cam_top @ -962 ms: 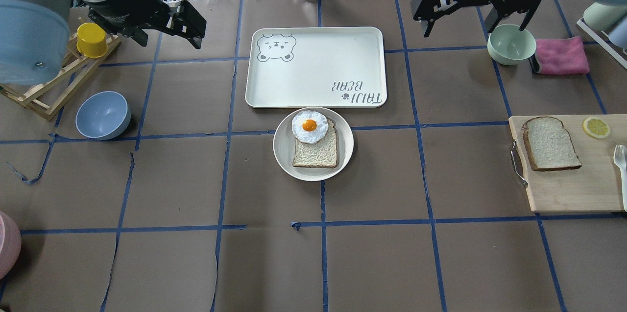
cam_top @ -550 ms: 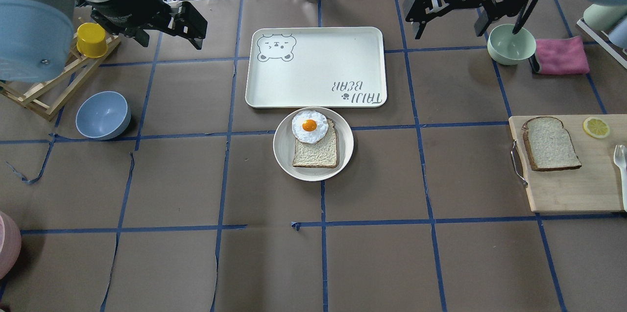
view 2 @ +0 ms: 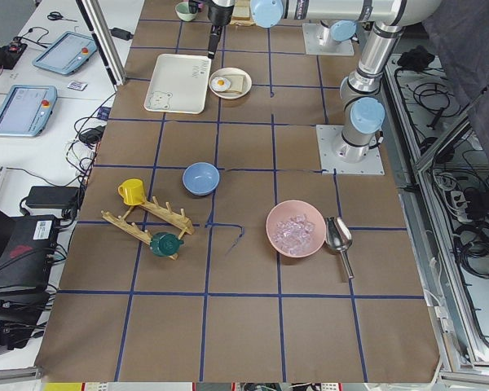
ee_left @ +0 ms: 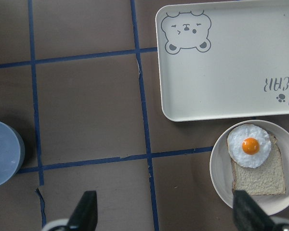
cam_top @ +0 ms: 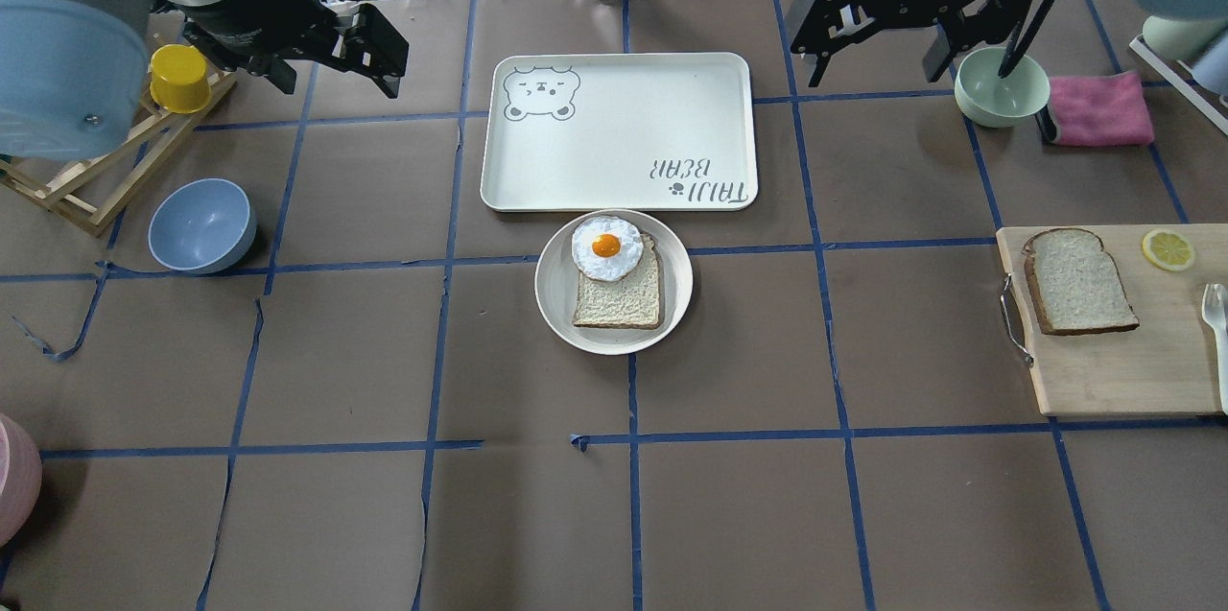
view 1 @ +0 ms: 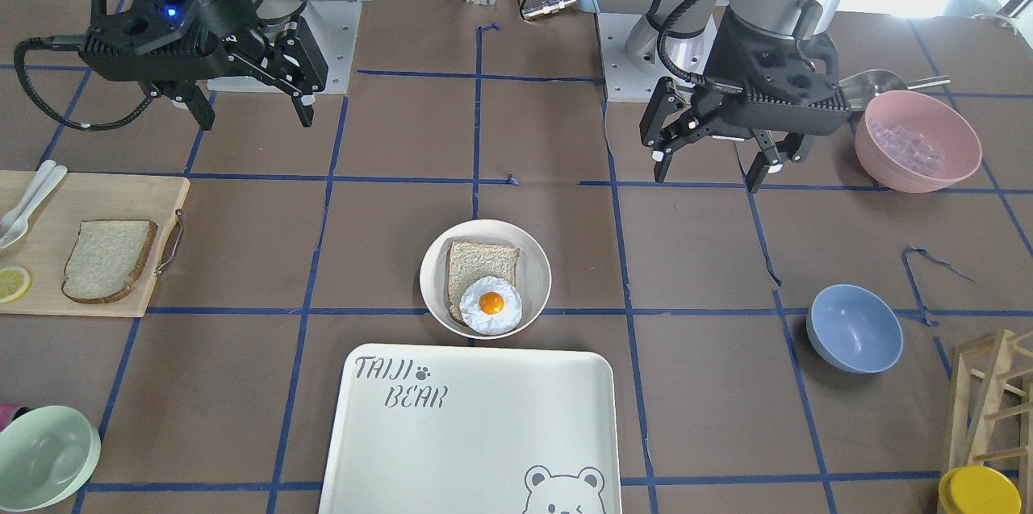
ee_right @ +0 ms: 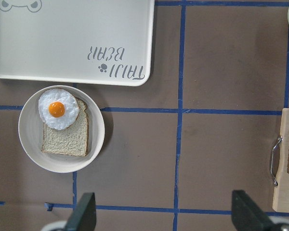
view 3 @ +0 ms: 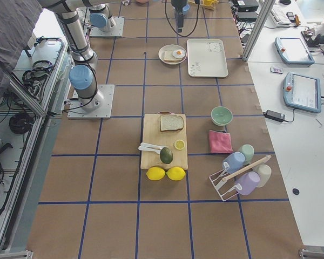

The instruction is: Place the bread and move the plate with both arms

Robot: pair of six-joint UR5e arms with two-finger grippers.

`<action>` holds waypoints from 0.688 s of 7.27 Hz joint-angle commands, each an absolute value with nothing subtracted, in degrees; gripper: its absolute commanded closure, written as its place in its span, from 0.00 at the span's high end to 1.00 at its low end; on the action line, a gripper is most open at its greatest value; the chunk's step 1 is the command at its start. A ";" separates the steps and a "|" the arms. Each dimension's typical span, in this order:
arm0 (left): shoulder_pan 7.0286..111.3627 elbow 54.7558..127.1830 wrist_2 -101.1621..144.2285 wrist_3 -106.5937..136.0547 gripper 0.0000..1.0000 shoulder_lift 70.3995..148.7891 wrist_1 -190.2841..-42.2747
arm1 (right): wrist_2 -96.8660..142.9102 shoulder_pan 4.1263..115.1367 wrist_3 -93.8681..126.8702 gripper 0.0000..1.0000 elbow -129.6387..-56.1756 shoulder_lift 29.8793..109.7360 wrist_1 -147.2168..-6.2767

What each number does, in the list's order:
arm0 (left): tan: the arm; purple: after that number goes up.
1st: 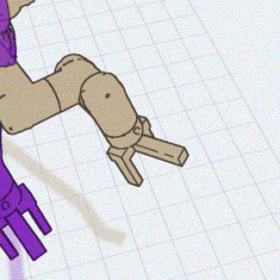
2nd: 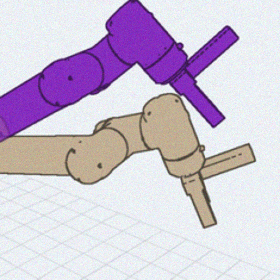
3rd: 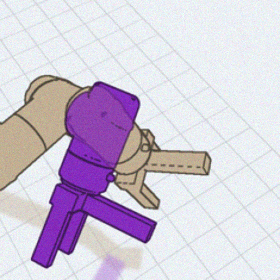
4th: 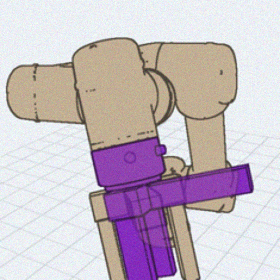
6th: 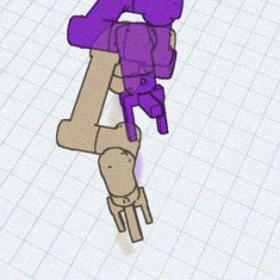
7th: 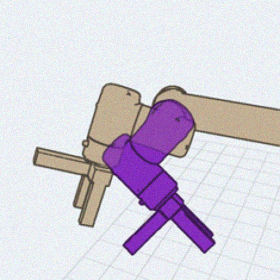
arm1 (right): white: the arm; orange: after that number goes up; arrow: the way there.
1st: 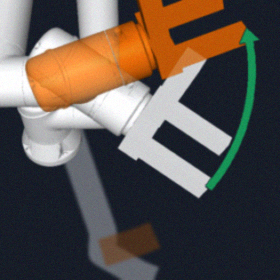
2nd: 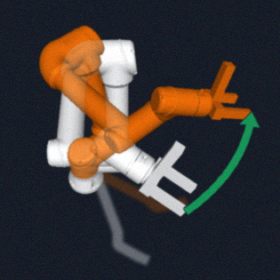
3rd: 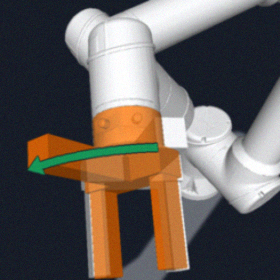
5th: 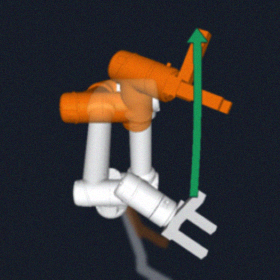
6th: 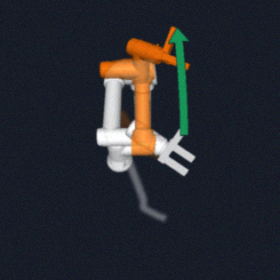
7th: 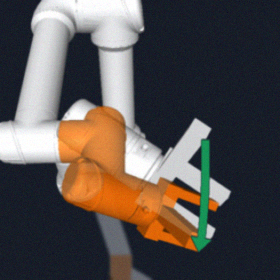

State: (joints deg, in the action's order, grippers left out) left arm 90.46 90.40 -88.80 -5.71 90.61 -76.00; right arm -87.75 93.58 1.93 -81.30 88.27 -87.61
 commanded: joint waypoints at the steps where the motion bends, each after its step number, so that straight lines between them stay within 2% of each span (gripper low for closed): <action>1: 89.48 90.18 -88.68 -6.59 1.00 90.53 -76.02 | -88.24 93.52 1.93 1.00 -81.30 88.33 -87.19; 5: 89.30 90.35 -88.77 -6.42 1.00 90.26 -76.03 | -88.33 93.52 2.28 1.00 -81.39 88.33 -87.63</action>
State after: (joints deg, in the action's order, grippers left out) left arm 89.35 90.30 -88.77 -6.43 90.34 -76.02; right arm -88.26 93.54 2.11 -81.34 88.29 -87.83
